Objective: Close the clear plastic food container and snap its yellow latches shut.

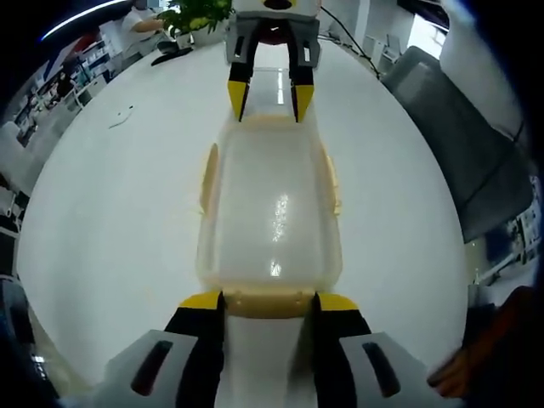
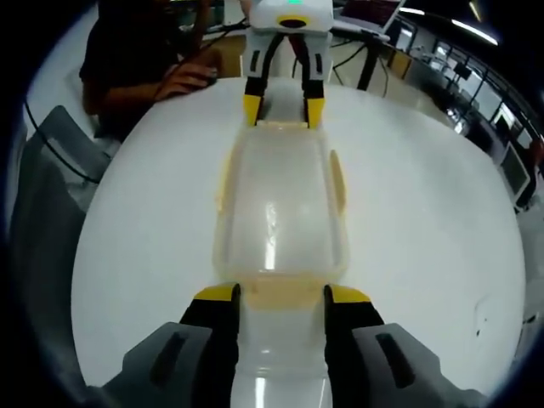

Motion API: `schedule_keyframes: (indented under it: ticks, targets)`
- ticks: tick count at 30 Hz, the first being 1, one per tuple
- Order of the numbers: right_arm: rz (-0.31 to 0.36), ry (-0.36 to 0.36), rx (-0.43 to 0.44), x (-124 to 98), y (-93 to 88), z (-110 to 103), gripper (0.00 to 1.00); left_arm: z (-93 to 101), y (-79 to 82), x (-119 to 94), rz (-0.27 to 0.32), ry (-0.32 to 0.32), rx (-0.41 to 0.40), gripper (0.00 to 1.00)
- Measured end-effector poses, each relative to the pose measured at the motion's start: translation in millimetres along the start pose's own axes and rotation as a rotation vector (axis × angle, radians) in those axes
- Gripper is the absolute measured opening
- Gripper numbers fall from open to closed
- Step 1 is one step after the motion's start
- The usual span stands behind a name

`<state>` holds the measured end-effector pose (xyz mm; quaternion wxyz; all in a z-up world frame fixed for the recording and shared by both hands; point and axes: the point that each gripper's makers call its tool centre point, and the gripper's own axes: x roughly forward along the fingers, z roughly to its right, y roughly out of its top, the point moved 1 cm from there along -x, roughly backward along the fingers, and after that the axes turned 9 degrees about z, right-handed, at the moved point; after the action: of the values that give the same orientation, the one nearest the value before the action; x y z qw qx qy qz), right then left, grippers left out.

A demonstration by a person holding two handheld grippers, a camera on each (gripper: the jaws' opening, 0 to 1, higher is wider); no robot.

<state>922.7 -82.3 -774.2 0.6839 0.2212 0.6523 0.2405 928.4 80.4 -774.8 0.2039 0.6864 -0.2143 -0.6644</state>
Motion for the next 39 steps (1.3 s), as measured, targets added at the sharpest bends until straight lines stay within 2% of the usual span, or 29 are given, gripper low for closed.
schedule_keyframes:
  ticks: [10, 19, 32, 39]
  targets:
    - [0.001, 0.011, 0.008, -2, 1.4, -3, 0.35, 0.0, -1.2, -2, -0.013, 0.002, 0.000, 0.33]
    - [0.011, 0.022, -0.001, -4, 9.6, -8, 0.34, 4.6, -2.4, -11, -0.023, -0.001, -0.013, 0.33]
    - [0.021, 0.028, -0.034, -18, 34.3, -12, 0.34, 10.7, 7.5, -42, -0.038, 0.008, -0.026, 0.33]
    - [0.023, 0.032, -0.043, -38, 50.3, -18, 0.34, 16.6, 20.4, -63, -0.052, 0.004, -0.026, 0.33]
